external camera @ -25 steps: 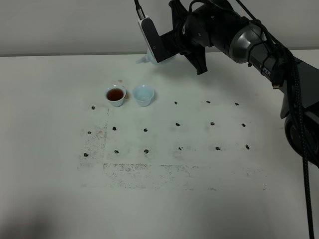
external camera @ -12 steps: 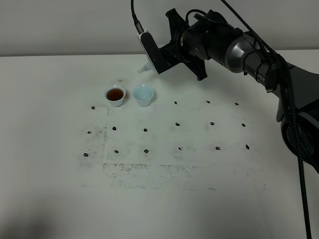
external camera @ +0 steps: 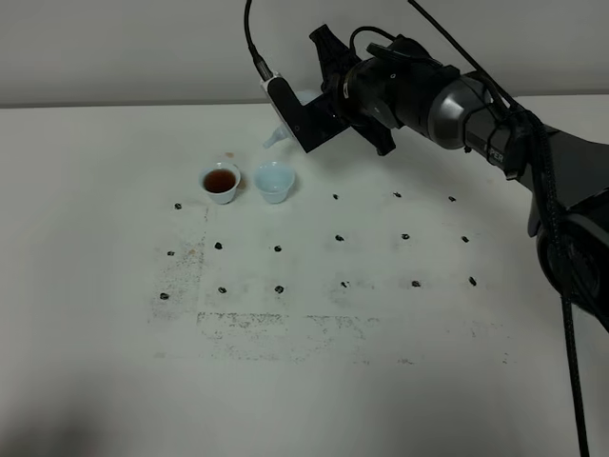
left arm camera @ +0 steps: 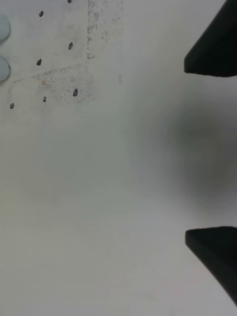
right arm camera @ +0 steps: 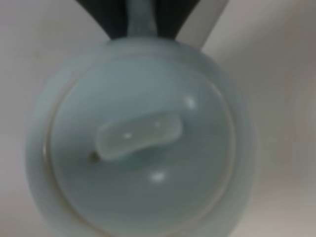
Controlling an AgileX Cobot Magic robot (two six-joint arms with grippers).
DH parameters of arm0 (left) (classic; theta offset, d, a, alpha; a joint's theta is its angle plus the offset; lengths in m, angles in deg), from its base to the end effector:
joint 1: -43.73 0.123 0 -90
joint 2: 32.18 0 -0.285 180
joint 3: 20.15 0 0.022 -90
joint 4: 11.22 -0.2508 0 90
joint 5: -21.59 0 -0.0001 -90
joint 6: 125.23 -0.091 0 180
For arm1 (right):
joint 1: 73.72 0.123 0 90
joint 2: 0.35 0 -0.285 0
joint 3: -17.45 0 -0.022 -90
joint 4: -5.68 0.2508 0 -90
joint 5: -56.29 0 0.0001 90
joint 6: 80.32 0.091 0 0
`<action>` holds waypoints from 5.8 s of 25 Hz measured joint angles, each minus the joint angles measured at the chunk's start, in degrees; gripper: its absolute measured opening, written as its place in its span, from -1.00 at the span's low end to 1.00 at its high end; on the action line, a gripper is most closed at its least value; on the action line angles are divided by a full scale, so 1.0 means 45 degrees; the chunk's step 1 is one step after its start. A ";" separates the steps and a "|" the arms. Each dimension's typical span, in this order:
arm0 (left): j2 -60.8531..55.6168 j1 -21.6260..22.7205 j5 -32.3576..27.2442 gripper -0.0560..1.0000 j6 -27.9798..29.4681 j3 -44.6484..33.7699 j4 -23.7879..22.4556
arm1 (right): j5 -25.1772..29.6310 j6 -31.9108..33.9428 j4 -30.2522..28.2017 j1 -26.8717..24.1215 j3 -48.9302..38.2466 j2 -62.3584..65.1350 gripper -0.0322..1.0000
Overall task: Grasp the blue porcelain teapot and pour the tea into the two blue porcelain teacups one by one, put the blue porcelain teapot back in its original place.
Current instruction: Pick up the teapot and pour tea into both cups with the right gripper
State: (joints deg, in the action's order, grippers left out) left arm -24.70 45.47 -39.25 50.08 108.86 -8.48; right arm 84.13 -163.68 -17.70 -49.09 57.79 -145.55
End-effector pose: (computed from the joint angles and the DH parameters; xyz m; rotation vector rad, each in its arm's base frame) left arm -0.0009 -0.0038 0.2655 0.0548 2.0807 0.0108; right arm 0.5068 0.2138 0.1842 -2.1614 1.1492 -0.8939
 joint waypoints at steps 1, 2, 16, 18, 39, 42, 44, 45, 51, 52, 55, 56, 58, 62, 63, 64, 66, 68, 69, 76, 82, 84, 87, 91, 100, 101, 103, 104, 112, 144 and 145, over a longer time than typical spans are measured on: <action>0.0000 0.0000 0.0000 0.26 0.0000 0.0000 0.0000 | -0.0123 -0.0176 0.0000 0.0000 -0.0041 0.0000 -0.86; 0.0000 0.0000 0.0000 0.26 0.0000 0.0000 0.0000 | -0.0266 -0.0295 -0.0005 0.0000 -0.0054 0.0000 -0.86; 0.0000 0.0000 0.0000 0.26 0.0000 0.0000 0.0000 | -0.0565 -0.0953 0.0482 0.0000 -0.0054 0.0000 -0.86; 0.0000 0.0000 0.0000 0.26 0.0000 0.0000 0.0000 | -0.0387 -0.0964 0.0568 0.0000 -0.0054 0.0000 -0.86; 0.0000 0.0000 0.0000 0.26 0.0000 0.0000 0.0000 | -0.0346 -0.3712 0.0759 0.0000 -0.0054 0.0000 -0.86; 0.0000 0.0000 0.0000 0.26 0.0000 0.0000 0.0000 | -0.0346 -0.3982 0.0946 0.0082 -0.0054 0.0000 -0.86; 0.0000 0.0000 0.0000 0.26 0.0000 0.0000 0.0000 | -0.0447 -0.4020 0.1000 0.0126 -0.0054 0.0000 -0.86; 0.0000 0.0000 0.0000 0.26 0.0000 0.0000 0.0000 | -0.0506 -0.4066 0.1026 0.0134 -0.0054 0.0000 -0.86; 0.0000 0.0000 0.0000 0.26 0.0000 0.0000 0.0000 | -0.0745 -0.4155 0.1012 0.0134 -0.0054 0.0000 -0.86; 0.0000 0.0000 0.0000 0.26 0.0000 0.0000 0.0000 | -0.0774 -0.4237 0.1012 0.0134 -0.0054 0.0000 -0.86; 0.0000 0.0000 0.0000 0.26 0.0000 0.0000 0.0000 | -0.0854 -0.4536 0.1012 0.0134 -0.0054 0.0000 -0.86; 0.0000 0.0000 0.0000 0.26 0.0000 0.0000 0.0000 | -0.0912 -0.4617 0.1012 0.0134 -0.0054 0.0000 -0.86; 0.0000 0.0000 0.0000 0.26 0.0000 0.0000 0.0000 | -0.0977 -0.4642 0.1012 0.0134 -0.0054 0.0000 -0.86; 0.0000 0.0000 0.0000 0.26 0.0000 0.0000 0.0000 | -0.1001 -0.4693 0.1012 0.0134 -0.0054 0.0000 -0.86; 0.0000 0.0000 0.0000 0.26 0.0000 0.0000 0.0000 | -0.1001 -0.4693 0.1012 0.0134 -0.0054 0.0000 -0.86; 0.0000 0.0000 0.0000 0.26 0.0000 0.0000 0.0000 | -0.1001 -0.4708 0.1012 0.0134 -0.0054 0.0000 -0.86; 0.0000 0.0000 0.0000 0.26 0.0000 0.0000 0.0000 | -0.1001 -0.4731 0.1012 0.0134 -0.0054 0.0000 -0.86; 0.0000 0.0000 0.0000 0.26 0.0000 0.0000 0.0000 | -0.1001 -0.4766 0.1012 0.0134 -0.0054 0.0000 -0.86; 0.0000 0.0000 0.0000 0.26 0.0000 0.0000 0.0000 | -0.1001 -0.4841 0.1012 0.0134 -0.0054 0.0000 -0.86; 0.0000 0.0000 0.0000 0.26 0.0000 0.0000 0.0000 | -0.1001 -0.5036 0.1012 0.0134 -0.0057 0.0000 -0.86; 0.0000 0.0000 0.0000 0.26 0.0000 0.0000 0.0000 | -0.1246 -0.5059 0.0999 0.0134 -0.0057 0.0000 -0.86; 0.0000 0.0000 0.0000 0.26 0.0000 0.0000 0.0000 | -0.1300 -0.5059 0.0988 0.0134 -0.0057 0.0000 -0.86; 0.0000 0.0000 0.0000 0.26 0.0000 0.0000 0.0000 | -0.1300 -0.5063 0.0988 0.0134 -0.0057 0.0000 -0.86; 0.0000 0.0000 0.0000 0.26 0.0000 0.0000 0.0000 | -0.1300 -0.5063 0.0988 0.0134 -0.0057 0.0000 -0.86; 0.0000 0.0000 0.0000 0.26 0.0000 0.0000 0.0000 | -0.1513 -0.5420 0.0974 0.0134 -0.0067 0.0000 -0.86; 0.0000 0.0000 0.0000 0.26 0.0000 0.0000 0.0000 | -0.1523 -0.5502 0.0974 0.0134 -0.0067 0.0000 -0.86; 0.0000 0.0000 0.0000 0.26 0.0000 0.0000 0.0000 | -0.1528 -0.5513 0.0985 0.0134 -0.0067 0.0000 -0.86; 0.0000 0.0000 0.0000 0.26 0.0000 0.0000 0.0000 | -0.1528 -0.5540 0.0985 0.0134 -0.0067 0.0000 -0.86; 0.0000 0.0000 0.0000 0.26 0.0000 0.0000 0.0000 | -0.1553 -0.5555 0.0974 0.0134 -0.0067 0.0000 -0.86; 0.0000 0.0000 0.0000 0.26 0.0000 0.0000 0.0000 | -0.1558 -0.5968 0.0974 0.0134 -0.0067 0.0000 -0.86; 0.0000 0.0000 0.0000 0.26 0.0000 0.0000 0.0000 | -0.1558 -0.5968 0.0974 0.0134 -0.0067 0.0000 -0.86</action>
State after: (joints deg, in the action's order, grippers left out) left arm -24.70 45.47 -39.25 50.08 108.86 -8.48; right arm 77.12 -190.53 -13.32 -48.48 57.49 -145.55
